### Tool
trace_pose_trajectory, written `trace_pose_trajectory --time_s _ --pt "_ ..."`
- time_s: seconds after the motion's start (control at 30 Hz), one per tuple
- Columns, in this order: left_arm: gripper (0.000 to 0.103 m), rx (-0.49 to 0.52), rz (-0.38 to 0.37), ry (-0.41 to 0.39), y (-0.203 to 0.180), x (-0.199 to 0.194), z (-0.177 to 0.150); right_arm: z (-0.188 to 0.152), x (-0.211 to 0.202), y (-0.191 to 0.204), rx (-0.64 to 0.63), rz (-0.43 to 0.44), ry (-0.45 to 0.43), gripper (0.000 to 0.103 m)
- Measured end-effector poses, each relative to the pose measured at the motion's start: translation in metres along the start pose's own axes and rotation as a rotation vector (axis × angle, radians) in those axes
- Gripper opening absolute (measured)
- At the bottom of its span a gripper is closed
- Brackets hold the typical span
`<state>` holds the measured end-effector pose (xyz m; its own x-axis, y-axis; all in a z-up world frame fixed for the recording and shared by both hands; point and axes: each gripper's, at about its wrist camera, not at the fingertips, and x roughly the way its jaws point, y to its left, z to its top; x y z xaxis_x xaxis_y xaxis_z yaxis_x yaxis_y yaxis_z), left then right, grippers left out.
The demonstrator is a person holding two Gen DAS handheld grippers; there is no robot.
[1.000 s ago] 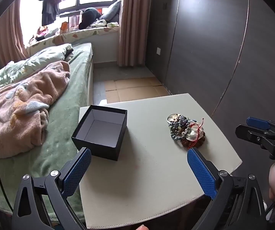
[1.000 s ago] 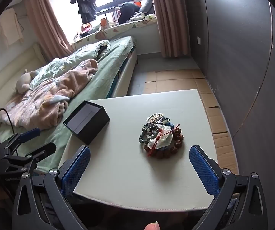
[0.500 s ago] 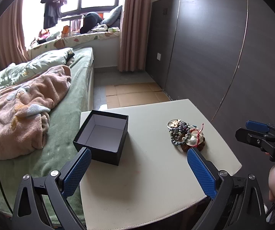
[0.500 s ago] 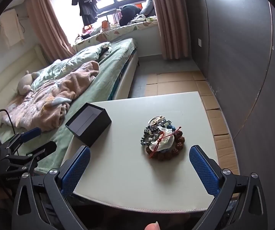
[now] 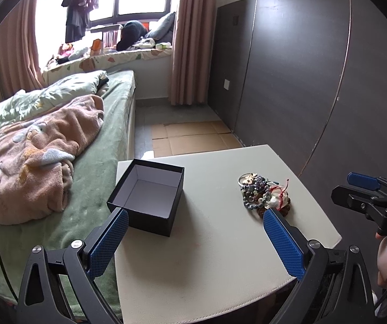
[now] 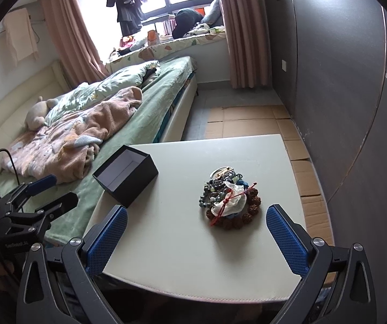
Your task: Organize jewelry
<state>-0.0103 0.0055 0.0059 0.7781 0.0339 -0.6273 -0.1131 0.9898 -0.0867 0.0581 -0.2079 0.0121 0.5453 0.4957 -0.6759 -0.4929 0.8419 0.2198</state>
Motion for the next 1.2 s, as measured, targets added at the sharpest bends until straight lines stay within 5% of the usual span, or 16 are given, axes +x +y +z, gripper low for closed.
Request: trace_pose_trajectory --time_s 1.2 --pt "0.1 0.0 0.011 -0.031 0.0031 -0.0069 0.0023 0.0014 0.0001 0.0072 -0.031 -0.027 -0.021 0.103"
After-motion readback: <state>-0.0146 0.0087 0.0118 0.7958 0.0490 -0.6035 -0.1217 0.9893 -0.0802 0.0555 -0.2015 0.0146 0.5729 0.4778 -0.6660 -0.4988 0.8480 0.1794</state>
